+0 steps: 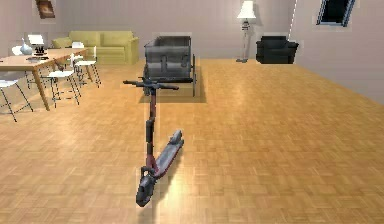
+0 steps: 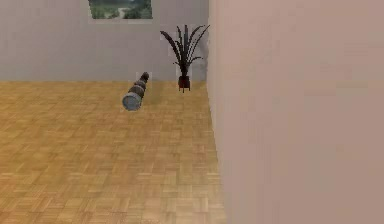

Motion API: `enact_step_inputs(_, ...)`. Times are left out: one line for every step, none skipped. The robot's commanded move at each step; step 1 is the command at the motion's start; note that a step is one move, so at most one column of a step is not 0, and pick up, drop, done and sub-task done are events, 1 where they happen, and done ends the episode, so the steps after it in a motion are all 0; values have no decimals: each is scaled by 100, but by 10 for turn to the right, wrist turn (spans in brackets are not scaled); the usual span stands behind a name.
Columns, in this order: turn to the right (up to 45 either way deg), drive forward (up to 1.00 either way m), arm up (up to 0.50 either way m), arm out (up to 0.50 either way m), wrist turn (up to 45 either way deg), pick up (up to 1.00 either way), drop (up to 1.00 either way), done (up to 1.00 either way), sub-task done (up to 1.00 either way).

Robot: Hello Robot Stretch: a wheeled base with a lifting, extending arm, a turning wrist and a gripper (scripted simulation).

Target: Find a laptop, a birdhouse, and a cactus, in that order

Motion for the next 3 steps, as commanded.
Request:
enact_step_inputs(0,5,0,0,0,0,0,0,0)
enact_step_inputs(-450,0,0,0,0,0,0,0,0)
enact_step_inputs(-420,0,0,0,0,0,0,0,0)
